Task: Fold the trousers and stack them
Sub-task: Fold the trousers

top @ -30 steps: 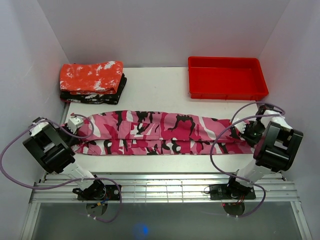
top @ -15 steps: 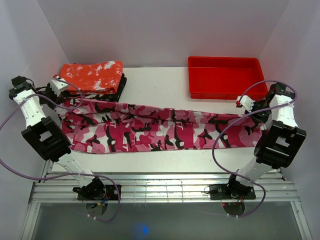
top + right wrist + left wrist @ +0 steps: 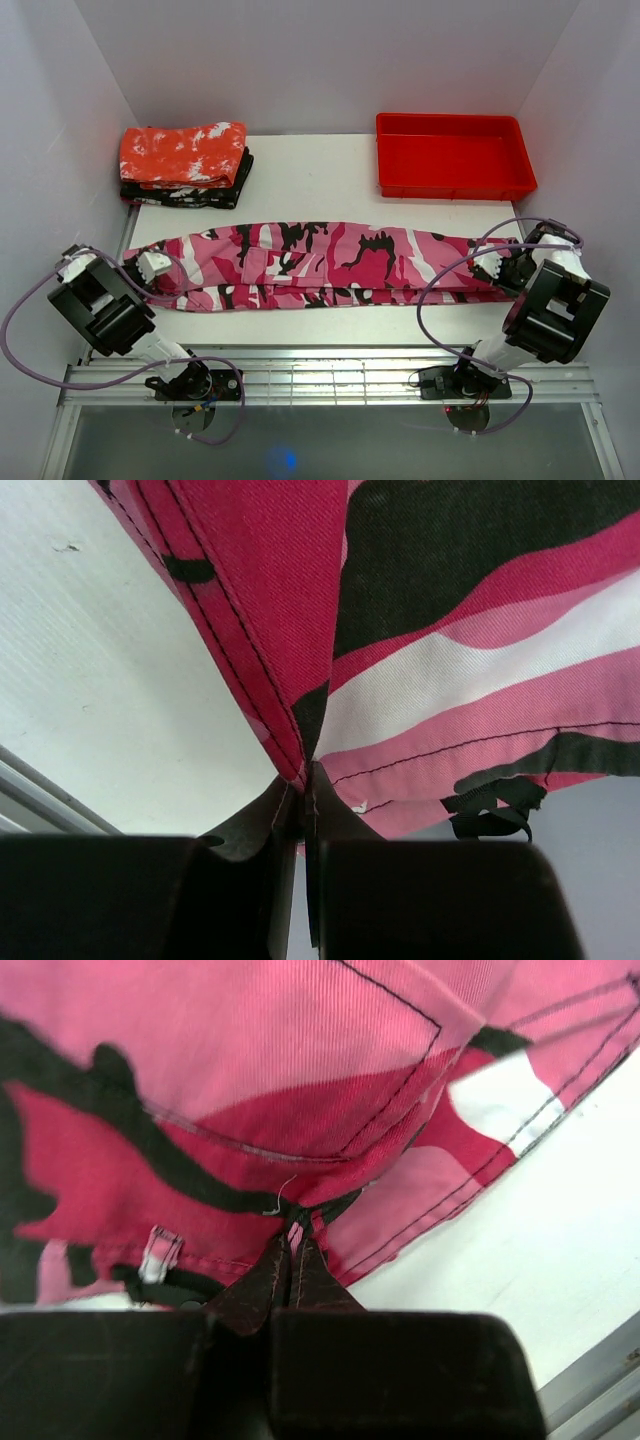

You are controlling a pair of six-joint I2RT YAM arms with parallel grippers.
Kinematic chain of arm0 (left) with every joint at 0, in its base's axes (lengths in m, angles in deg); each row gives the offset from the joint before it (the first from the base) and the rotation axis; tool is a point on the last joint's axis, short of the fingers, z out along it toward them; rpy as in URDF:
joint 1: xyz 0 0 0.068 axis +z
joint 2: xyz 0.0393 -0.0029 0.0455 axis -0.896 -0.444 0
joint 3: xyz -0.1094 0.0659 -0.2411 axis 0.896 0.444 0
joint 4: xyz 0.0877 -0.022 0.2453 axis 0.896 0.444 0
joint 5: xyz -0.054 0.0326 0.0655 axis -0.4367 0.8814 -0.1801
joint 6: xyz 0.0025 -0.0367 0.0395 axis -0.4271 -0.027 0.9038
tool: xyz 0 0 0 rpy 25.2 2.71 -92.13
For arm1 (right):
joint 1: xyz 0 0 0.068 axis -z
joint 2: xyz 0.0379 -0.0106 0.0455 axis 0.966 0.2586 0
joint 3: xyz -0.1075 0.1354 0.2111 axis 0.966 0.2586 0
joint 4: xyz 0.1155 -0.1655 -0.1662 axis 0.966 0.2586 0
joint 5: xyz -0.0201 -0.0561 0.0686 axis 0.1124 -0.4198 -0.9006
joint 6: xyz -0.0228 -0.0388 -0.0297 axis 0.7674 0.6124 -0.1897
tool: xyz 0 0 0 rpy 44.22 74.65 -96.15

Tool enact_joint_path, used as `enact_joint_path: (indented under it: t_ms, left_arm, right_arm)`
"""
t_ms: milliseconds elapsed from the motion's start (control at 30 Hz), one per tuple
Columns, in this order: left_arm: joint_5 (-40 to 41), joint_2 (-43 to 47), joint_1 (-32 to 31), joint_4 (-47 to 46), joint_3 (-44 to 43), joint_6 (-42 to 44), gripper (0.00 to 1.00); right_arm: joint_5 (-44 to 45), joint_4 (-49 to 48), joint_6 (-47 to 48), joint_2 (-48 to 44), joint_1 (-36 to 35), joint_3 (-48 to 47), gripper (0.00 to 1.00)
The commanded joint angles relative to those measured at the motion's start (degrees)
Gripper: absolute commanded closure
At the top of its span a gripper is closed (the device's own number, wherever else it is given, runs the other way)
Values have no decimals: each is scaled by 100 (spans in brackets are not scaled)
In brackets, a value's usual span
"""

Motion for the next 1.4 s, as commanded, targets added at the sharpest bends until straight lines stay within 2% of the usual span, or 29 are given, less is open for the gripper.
enact_joint_path:
  t_ms: [0,133,233,367,567,667,833,1033,1067,1133,1167,1200,1267,1367]
  left_arm:
    - [926,83,15,-894,648,331,100]
    - [1155,-295,15,-1203,693,-100,100]
    - [1008,-366,15,-1186,509,-311,100]
    - [559,-349,24,-354,-255,-409,100]
    - [522,-480,147,-17,-1029,-242,100]
    - [619,-612,164,-78,-942,-233,100]
    - [768,-525,164,-227,-442,-92,100]
    - [1322,-533,164,-904,341,-48,100]
    - [1166,-490,164,-730,307,-92,80]
    - [369,-131,164,-47,27,4,57]
    - [-123,132,164,479,-210,39,52]
    - [-519,378,112,1059,-465,196,40]
    - [-891,1079,-334,1730,-547,224,35]
    - [-945,1986,-1431,1541,373,-563,31]
  right_arm:
    - [294,-581,149,53,37,90,92]
    - [356,-660,-18,264,37,-15,92]
    - [216,-538,-115,273,37,-216,92]
    - [101,-309,-212,325,45,-603,92]
    - [-39,104,-80,501,282,-1358,92]
    - [-4,280,60,484,370,-1343,92]
    - [48,219,544,1,476,-728,92]
    - [242,-440,500,44,450,-95,92]
    - [233,-502,439,62,424,-60,92]
    - [181,-520,316,27,318,-24,92]
    - [145,-546,272,-26,240,11,92]
    - [154,-529,237,-61,178,55,92]
    - [233,-599,175,-149,64,186,92]
    - [277,-625,52,-254,-95,310,92]
